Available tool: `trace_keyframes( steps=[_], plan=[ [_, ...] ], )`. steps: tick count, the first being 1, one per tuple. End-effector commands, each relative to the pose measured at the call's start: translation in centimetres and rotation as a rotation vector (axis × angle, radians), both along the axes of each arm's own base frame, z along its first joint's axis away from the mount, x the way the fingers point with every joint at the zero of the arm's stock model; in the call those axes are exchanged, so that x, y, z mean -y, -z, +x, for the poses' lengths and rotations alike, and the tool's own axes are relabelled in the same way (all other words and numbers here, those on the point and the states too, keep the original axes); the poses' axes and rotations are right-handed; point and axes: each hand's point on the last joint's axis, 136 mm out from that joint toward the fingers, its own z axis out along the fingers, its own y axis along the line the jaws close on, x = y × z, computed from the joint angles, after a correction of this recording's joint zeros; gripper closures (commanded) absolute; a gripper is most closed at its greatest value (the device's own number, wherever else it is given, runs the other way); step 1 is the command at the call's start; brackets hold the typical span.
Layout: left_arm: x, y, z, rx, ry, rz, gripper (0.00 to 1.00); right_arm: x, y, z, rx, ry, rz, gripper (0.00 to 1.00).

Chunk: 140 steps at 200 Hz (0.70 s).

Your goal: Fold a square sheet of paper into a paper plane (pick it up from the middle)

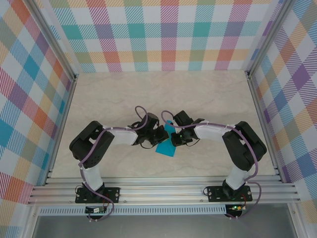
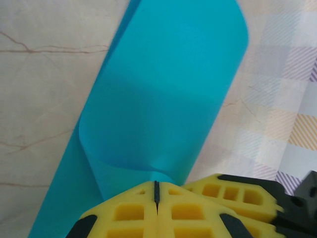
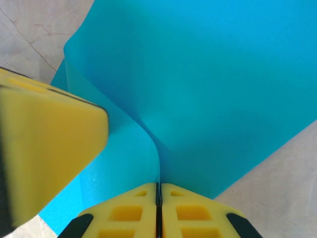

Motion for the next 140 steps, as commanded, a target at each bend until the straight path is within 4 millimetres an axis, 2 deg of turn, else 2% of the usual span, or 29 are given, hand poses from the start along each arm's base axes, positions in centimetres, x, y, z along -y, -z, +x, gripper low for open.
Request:
trace_keyframes(
  steps=[1, 38, 70, 96, 125, 140],
  plan=[
    [-0.1, 0.4, 0.4, 0.008, 0.004, 0.017, 1.0, 0.4, 1.0, 0.2, -0.015, 0.009, -0.031, 0.91],
    [-0.6, 1.7, 0.2, -0.003, 0.006, 0.048, 1.0, 0.3, 0.7, 0.4, -0.015, 0.025, -0.021, 0.89],
    [-1.2, 3.2, -0.4, -0.03, 0.005, 0.076, 1.0, -0.3, -1.0, 0.8, 0.006, 0.049, 0.019, 0.83],
    [-1.5, 4.1, -0.9, -0.044, 0.001, 0.08, 1.0, -0.2, -2.9, 1.1, 0.034, 0.076, 0.038, 0.74],
    [-1.5, 4.1, -1.0, -0.041, 0.007, 0.081, 1.0, 1.3, -4.2, 1.0, 0.047, 0.152, 0.013, 0.56],
    [-1.4, 4.0, -0.9, -0.037, 0.009, 0.079, 1.0, 1.6, -4.5, 0.4, 0.031, 0.181, 0.033, 0.54]
  ],
)
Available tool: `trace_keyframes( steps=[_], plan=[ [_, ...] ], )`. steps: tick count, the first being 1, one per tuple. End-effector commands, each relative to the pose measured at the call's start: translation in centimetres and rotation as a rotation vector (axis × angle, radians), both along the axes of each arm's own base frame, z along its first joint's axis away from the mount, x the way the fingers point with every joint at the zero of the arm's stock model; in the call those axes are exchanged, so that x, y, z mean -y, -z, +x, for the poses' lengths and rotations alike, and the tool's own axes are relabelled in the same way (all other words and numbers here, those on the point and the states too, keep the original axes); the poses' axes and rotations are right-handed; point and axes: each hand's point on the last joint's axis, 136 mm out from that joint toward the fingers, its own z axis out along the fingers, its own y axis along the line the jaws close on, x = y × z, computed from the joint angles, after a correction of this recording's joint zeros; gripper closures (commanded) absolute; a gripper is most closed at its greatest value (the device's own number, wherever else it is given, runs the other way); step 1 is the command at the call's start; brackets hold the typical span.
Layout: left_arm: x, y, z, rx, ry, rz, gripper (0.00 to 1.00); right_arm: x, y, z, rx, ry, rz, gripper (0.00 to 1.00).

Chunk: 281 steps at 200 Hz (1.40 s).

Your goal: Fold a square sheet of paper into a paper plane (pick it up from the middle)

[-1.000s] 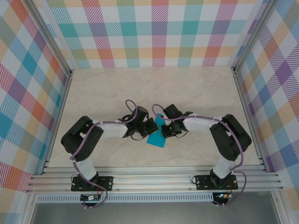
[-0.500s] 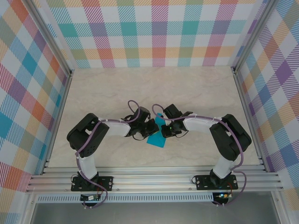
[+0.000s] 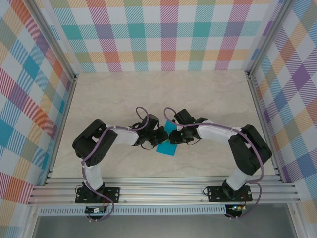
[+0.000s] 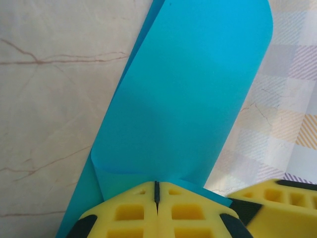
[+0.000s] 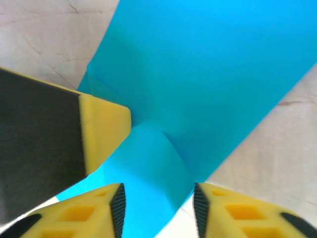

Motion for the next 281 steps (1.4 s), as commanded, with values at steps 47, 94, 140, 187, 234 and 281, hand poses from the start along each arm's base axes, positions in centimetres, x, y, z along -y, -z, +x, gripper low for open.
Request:
trace_keyframes(
  steps=[47, 94, 140, 187, 234, 281],
  plan=[
    [-1.4, 2.8, -1.1, -0.048, 0.008, 0.073, 1.0, -2.9, -3.3, -3.4, -0.145, 0.083, 0.348, 0.8],
    [-1.4, 2.8, -1.1, -0.049, 0.011, 0.068, 1.0, -4.9, -2.1, -4.5, -0.259, 0.086, 0.44, 0.91],
    [-1.2, 2.6, -1.2, -0.046, 0.02, 0.064, 1.0, -4.9, -0.7, -3.9, -0.279, 0.105, 0.382, 0.91],
    [-1.2, 2.7, -1.4, -0.051, 0.033, 0.064, 1.0, -5.1, 0.3, -3.7, -0.303, 0.107, 0.359, 0.91],
    [-1.0, 2.6, -1.4, -0.049, 0.044, 0.06, 1.0, -4.0, 2.2, -4.6, -0.333, 0.121, 0.31, 0.91],
    [-1.1, 2.8, -1.6, -0.057, 0.05, 0.065, 1.0, -2.9, 3.7, -5.8, -0.356, 0.133, 0.277, 0.9]
  ],
)
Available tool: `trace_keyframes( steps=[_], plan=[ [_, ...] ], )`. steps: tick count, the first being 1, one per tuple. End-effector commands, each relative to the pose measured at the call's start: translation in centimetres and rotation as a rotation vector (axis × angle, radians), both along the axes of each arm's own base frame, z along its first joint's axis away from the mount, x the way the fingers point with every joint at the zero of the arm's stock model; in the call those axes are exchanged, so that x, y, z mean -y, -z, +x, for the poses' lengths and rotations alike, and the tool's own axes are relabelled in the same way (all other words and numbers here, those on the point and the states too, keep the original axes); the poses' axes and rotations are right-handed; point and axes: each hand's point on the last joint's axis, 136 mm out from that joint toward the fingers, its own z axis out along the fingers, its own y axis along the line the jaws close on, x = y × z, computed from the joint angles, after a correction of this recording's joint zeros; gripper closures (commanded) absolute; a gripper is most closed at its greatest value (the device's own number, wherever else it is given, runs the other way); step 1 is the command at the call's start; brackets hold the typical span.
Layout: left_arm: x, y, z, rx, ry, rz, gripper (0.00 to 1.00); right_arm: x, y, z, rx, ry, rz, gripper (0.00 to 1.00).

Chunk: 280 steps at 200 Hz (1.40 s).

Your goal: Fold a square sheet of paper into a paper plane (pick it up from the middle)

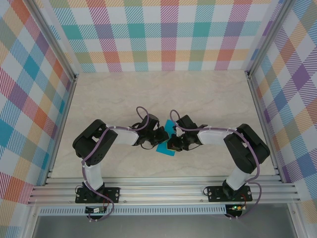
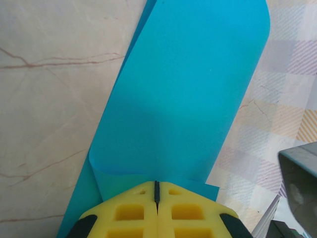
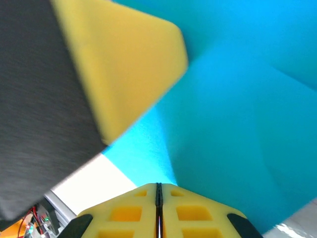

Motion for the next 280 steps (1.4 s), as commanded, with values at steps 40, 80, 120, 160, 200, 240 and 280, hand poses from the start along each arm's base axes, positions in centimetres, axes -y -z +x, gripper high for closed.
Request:
trace_keyframes(
  steps=[40, 80, 120, 160, 200, 240, 280],
  plan=[
    [-1.3, 3.0, -1.6, -0.07, 0.028, 0.07, 1.0, 1.4, 2.3, -1.5, -0.037, -0.004, -0.06, 0.89],
    [-1.3, 2.9, -1.6, -0.069, 0.027, 0.07, 1.0, 0.5, -0.3, -1.0, 0.007, -0.027, -0.008, 0.88],
    [-1.3, 3.0, -1.6, -0.07, 0.028, 0.071, 1.0, -0.7, -2.5, -1.0, 0.025, -0.064, 0.072, 0.89],
    [-1.3, 3.0, -1.7, -0.07, 0.029, 0.07, 1.0, -0.1, -0.1, -1.5, -0.02, -0.063, 0.023, 0.9],
    [-1.3, 3.0, -1.7, -0.072, 0.03, 0.071, 1.0, 1.6, 2.7, -2.7, -0.054, -0.056, -0.049, 0.9],
    [-1.4, 3.1, -1.8, -0.073, 0.03, 0.075, 1.0, 2.2, 2.8, -3.5, -0.061, -0.056, -0.05, 0.9],
    [-1.5, 3.3, -1.8, -0.077, 0.026, 0.082, 1.0, 1.6, 1.0, -3.5, -0.015, -0.076, 0.015, 0.88]
  ],
)
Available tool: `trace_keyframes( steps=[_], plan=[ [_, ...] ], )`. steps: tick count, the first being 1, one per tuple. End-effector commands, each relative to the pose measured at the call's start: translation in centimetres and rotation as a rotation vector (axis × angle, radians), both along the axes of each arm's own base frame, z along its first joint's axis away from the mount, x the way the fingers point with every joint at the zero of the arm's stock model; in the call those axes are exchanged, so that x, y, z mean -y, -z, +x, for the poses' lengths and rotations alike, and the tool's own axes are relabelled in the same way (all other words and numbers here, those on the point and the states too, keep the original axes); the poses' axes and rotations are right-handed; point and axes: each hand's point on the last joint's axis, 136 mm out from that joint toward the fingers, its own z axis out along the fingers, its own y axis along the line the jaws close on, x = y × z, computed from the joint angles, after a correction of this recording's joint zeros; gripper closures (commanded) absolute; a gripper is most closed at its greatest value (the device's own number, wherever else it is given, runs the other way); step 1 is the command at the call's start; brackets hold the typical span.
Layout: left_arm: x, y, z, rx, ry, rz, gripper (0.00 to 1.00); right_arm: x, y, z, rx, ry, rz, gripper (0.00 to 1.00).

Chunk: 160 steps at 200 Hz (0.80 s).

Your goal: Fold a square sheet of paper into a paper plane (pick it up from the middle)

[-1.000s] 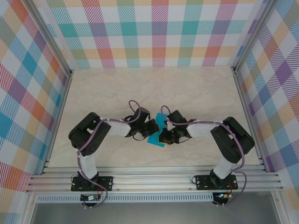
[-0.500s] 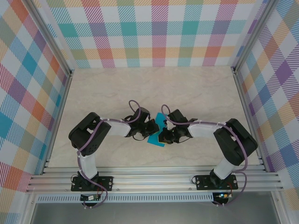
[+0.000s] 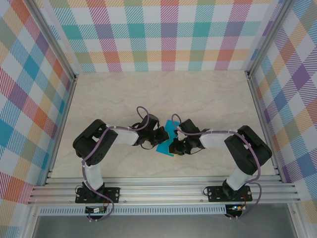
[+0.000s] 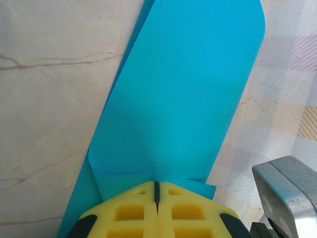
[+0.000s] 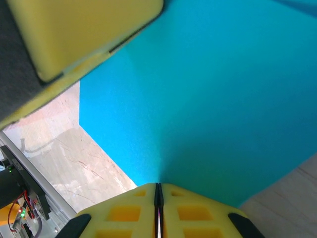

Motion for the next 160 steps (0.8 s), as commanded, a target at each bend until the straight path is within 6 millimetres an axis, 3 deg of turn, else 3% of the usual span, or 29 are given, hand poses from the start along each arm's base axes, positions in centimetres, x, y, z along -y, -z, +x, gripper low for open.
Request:
trace_keyframes(
  steps=[1, 58, 160],
  plan=[
    [-1.6, 3.2, -1.7, -0.084, 0.01, 0.084, 1.0, 0.9, 0.2, -1.8, -0.018, -0.034, -0.016, 0.88],
    [-1.6, 3.3, -1.7, -0.086, 0.008, 0.086, 1.0, 2.0, 2.0, -3.1, -0.022, -0.058, -0.038, 0.88],
    [-1.7, 3.5, -1.8, -0.088, 0.009, 0.088, 1.0, 2.6, 1.4, -3.7, -0.021, -0.017, 0.011, 0.85]
  ],
)
